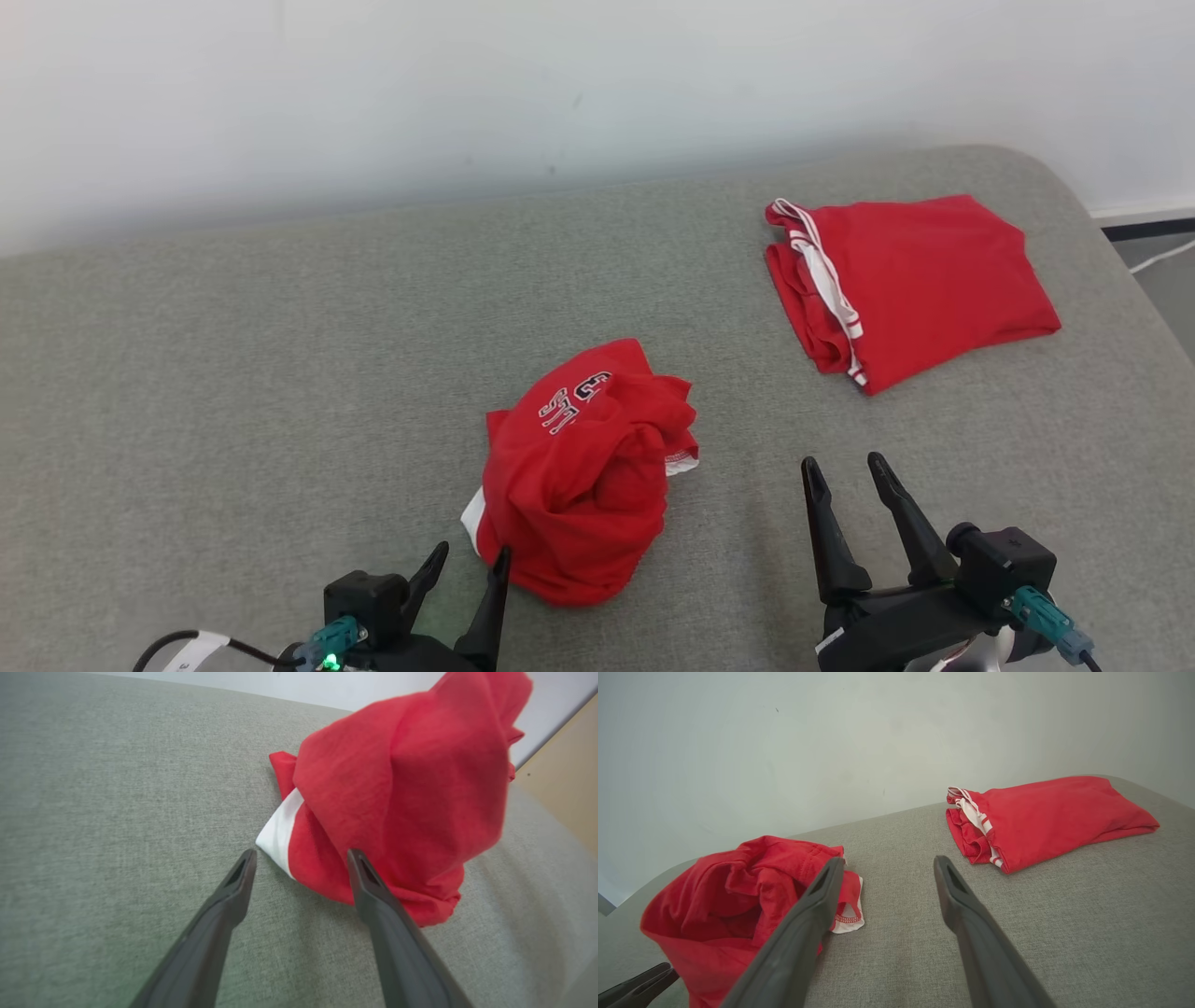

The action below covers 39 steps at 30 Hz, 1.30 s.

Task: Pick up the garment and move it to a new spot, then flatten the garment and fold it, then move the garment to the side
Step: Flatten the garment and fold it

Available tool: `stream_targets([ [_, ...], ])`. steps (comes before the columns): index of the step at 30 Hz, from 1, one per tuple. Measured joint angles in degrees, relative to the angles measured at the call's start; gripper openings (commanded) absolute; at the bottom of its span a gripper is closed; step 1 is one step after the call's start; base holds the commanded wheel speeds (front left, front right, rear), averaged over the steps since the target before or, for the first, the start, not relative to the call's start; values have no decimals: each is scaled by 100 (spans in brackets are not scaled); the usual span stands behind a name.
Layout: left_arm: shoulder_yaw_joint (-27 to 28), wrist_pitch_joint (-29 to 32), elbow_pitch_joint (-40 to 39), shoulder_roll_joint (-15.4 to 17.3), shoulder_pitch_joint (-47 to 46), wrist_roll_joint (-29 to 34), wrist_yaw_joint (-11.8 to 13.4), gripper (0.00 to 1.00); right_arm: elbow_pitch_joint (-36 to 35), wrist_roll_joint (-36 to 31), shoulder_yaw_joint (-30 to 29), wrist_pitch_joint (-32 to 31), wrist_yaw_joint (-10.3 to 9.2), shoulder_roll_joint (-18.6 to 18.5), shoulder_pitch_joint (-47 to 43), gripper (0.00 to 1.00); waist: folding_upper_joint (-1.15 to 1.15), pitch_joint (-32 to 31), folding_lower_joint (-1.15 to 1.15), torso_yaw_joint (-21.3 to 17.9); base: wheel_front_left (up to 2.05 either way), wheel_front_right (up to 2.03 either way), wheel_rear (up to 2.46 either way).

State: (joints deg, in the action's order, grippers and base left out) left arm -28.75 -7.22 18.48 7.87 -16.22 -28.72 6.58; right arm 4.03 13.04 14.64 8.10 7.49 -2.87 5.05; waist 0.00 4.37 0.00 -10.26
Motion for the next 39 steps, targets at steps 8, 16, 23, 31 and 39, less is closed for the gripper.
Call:
stream_targets([
  [8, -23, -40, 698, -80, -305, -46, -100, 100, 12, 8, 19, 7, 0, -1, 2, 100, 1, 96, 0, -319, 0, 0, 0],
  [16, -96, -197, 1113, -198, -547, -96, -233, 0, 19, 14, -25, 53, 0, -1, -7, 100, 1, 166, 1, -390, 0, 0, 0],
  [23, 51, -426, 1145, -149, -630, -137, -187, 0, 14, 16, -71, 68, 0, -1, -27, 100, 1, 118, 0, -221, 0, 0, 0],
  [31, 428, -543, 379, 434, -717, -63, 162, 0, 16, 14, -120, 82, 0, -1, -114, 100, 1, 6, 0, 111, 0, 0, 0],
  [39, 550, -254, -923, 962, -344, 191, 631, 0, 2, 19, -126, 104, 0, 0, -192, 100, 1, -139, 0, 413, 0, 0, 0],
])
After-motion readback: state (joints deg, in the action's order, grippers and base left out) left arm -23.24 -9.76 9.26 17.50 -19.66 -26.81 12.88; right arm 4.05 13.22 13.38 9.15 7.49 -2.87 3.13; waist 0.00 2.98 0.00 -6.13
